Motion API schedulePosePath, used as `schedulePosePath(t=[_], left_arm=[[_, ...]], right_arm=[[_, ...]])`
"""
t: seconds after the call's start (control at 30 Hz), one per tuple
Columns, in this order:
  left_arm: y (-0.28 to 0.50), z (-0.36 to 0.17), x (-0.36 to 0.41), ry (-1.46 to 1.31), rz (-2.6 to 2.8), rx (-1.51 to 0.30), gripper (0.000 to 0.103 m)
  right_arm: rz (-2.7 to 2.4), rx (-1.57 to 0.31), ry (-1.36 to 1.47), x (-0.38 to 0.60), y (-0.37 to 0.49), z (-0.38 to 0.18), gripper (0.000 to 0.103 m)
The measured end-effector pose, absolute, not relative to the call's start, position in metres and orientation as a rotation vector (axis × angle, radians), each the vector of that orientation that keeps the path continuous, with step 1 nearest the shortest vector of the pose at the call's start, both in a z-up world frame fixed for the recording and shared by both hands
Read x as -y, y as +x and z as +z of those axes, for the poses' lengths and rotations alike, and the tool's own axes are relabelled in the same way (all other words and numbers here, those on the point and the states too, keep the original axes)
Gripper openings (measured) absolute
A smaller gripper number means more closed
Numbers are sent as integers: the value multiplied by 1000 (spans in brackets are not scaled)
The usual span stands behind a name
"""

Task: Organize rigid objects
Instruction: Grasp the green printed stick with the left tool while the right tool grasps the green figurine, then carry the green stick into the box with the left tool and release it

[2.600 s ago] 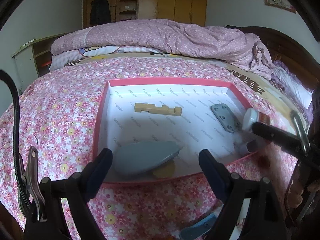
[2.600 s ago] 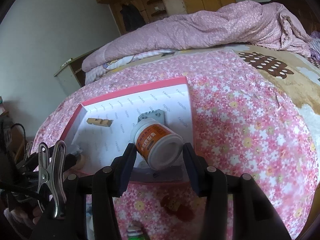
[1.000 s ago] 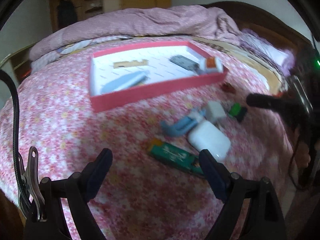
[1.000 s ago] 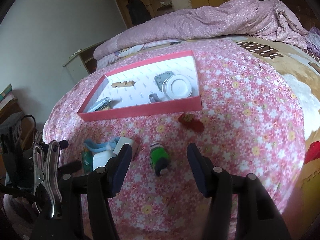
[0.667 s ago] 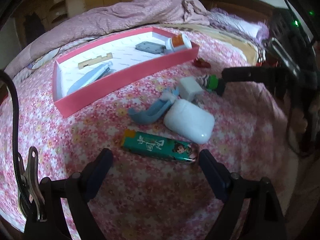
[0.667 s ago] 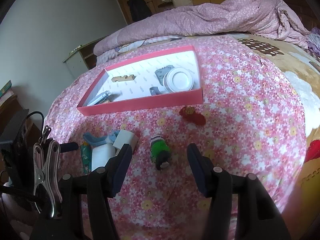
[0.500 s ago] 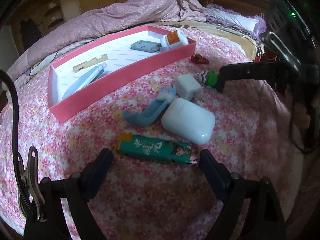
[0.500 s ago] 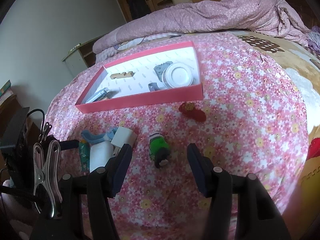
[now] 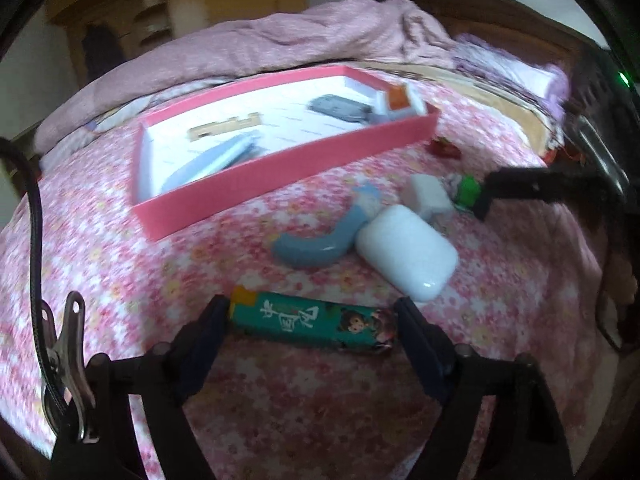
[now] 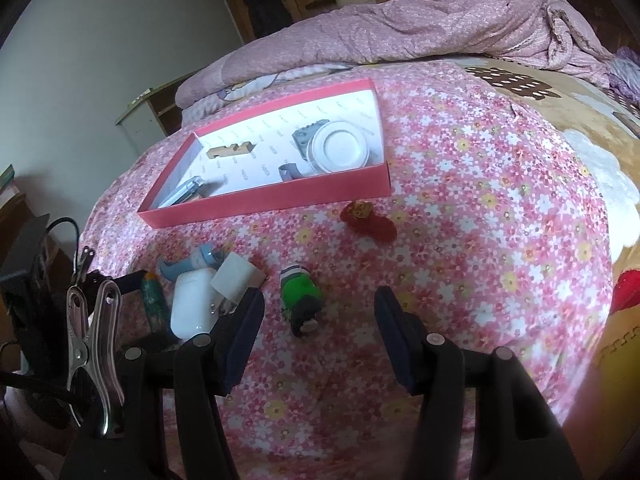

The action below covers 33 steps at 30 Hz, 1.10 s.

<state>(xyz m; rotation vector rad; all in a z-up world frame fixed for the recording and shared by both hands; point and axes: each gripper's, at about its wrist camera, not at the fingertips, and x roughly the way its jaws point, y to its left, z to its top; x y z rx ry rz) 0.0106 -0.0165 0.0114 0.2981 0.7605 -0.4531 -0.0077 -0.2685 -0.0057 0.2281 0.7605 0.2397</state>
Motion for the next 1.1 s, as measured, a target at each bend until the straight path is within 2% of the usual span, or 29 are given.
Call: schedulePosePath(t=[0.27, 0.43, 0.63, 0.67, 0.73, 0.8, 0.87, 0.9, 1.1], left_arm=[[11, 10, -8, 188, -328, -784, 86], [12, 7, -5, 197, -310, -771, 93], [13, 5, -4, 194, -306, -765, 94], [13, 5, -4, 195, -305, -765, 94], [13, 6, -5, 193, -305, -765, 94], [13, 6, -5, 195, -296, -762, 94], [11, 7, -5, 196, -294, -756, 91], [10, 8, -5, 194, -295, -751, 86], [13, 16, -6, 159, -301, -756, 86]], right_arm=[[248, -769, 171, 256, -3, -10, 59], [238, -774, 140, 250, -2, -17, 59], [221, -761, 110, 246, 1, -17, 59], [214, -760, 99, 245, 3, -17, 58], [190, -753, 67, 240, 5, -17, 49], [182, -745, 56, 240, 6, -17, 34], [196, -737, 76, 243, 5, -18, 26], [199, -735, 86, 245, 4, -18, 24], [220, -713, 123, 250, 2, -21, 24]])
